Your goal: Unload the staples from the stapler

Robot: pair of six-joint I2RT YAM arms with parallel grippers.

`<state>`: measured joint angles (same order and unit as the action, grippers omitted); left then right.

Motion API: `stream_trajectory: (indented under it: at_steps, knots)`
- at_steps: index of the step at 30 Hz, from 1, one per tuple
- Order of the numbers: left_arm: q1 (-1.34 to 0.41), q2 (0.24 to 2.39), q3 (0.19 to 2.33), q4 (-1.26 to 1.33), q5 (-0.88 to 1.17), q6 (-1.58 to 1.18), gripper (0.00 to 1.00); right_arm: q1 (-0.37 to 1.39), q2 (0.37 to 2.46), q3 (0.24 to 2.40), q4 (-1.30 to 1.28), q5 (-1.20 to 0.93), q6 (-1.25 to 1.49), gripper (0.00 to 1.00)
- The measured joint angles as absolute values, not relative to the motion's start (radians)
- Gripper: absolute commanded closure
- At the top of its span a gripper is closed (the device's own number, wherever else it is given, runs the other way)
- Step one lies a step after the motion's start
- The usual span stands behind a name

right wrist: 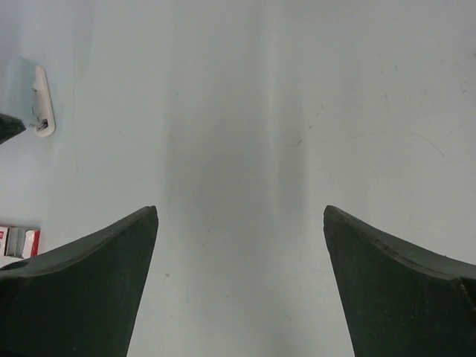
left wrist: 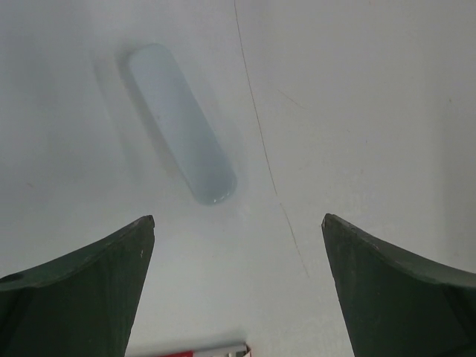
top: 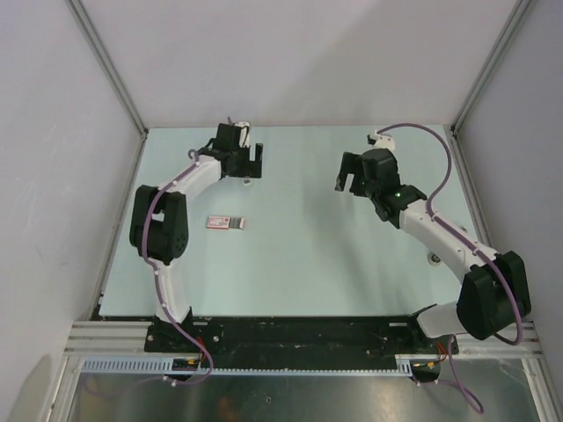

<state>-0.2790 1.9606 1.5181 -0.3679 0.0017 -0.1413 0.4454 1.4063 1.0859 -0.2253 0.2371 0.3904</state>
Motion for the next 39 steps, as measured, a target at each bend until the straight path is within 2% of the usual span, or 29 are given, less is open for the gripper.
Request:
stream_trajectory:
  at_steps: [7, 10, 12, 18, 23, 27, 33, 39]
  knots:
    - [-0.279, 2.054, 1.585, -0.369, -0.019, -0.204, 0.01, 0.542, 1.382, 1.056, -0.194, 0.326, 0.361, 0.01]
    - [-0.279, 2.077, 1.601, -0.368, -0.031, -0.221, 0.04, 0.575, 1.382, 1.043, -0.183, 0.349, 0.345, 0.03]
    - [-0.278, 2.09, 1.608, -0.369, -0.044, -0.229, 0.09, 0.593, 1.382, 1.036, -0.182, 0.363, 0.334, 0.05]
    - [-0.27, 2.141, 1.626, -0.37, -0.096, -0.246, 0.35, 0.633, 1.382, 1.029, -0.168, 0.394, 0.299, 0.11]
    - [-0.266, 2.188, 1.662, -0.369, -0.126, -0.242, 0.62, 0.649, 1.382, 1.028, -0.142, 0.396, 0.281, 0.14]
    - [-0.266, 2.191, 1.663, -0.37, -0.141, -0.229, 0.78, 0.659, 1.382, 1.028, -0.132, 0.395, 0.27, 0.16]
    - [-0.268, 2.135, 1.583, -0.358, -0.154, -0.226, 0.87, 0.675, 1.382, 1.028, -0.128, 0.396, 0.263, 0.18]
    - [-0.273, 1.85, 1.34, -0.394, -0.128, -0.215, 0.87, 0.708, 1.382, 1.025, -0.128, 0.402, 0.26, 0.2]
